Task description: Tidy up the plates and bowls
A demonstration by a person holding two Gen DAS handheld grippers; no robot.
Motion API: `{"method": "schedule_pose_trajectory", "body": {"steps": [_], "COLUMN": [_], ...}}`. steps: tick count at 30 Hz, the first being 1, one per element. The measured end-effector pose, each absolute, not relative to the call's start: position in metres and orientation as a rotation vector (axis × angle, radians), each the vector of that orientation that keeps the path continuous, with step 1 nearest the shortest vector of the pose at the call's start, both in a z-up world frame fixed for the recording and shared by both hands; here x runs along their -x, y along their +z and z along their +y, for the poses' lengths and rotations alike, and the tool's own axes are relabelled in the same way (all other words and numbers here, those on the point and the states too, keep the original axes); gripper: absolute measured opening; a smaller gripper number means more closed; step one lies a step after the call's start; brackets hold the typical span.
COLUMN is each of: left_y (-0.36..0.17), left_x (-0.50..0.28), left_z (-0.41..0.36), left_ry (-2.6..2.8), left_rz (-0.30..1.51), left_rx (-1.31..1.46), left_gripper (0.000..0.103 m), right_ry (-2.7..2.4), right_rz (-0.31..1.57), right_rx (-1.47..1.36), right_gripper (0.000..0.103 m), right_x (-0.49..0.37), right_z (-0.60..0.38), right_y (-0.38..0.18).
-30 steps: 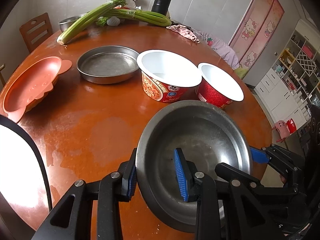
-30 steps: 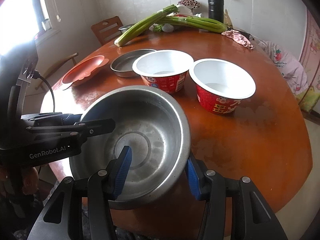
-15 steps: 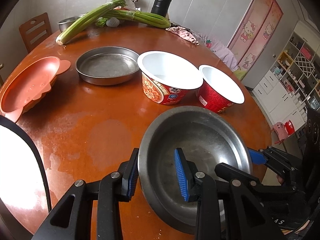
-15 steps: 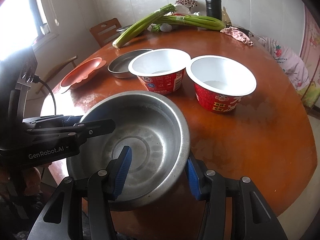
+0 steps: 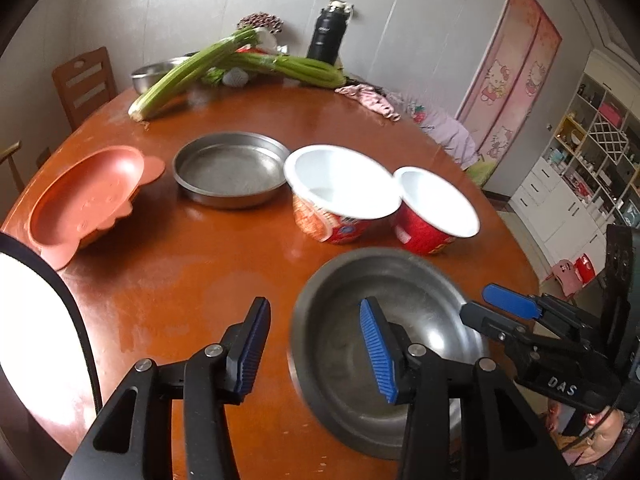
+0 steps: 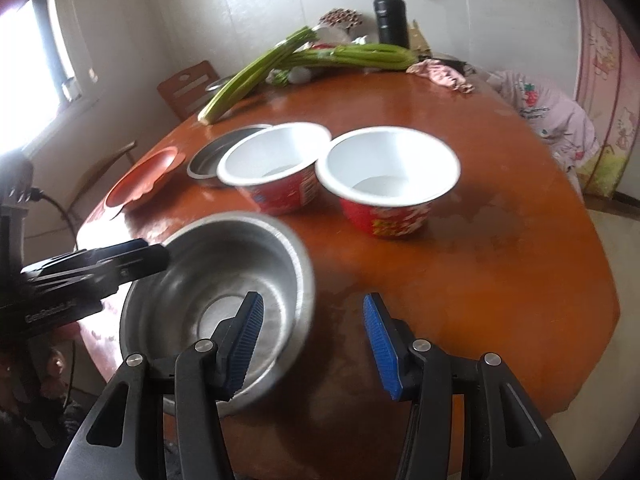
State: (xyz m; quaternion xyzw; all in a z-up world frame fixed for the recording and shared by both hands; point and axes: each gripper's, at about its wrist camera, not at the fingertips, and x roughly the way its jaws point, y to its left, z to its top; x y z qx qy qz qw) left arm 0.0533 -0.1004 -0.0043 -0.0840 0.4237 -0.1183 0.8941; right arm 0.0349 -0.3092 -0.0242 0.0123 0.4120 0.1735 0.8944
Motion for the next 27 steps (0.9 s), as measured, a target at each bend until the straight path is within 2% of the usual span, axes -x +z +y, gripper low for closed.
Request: {"method": "schedule_pose_trajectory", "body": {"steps": [11,27], "left_y": [0.027,0.019], "left_x": [-0.07,-0.129], "left_z": [-0.146,-0.2], "left_ry": [-0.358,-0.449], "left_rz": [0.857,0.995], "left_rx": [0.146,0.168], "left_gripper": [0.047,0.047], "right_ry": [0.283,0.185], "right_rz": [0.782,0.82], "right_rx": [-0.066,-0.118], "right_gripper": [0.054,0.054], "right_x": [-0.044,-0.097], "right_z": [-0.341,-0.388], "right_y": [-0.002,0.0]}}
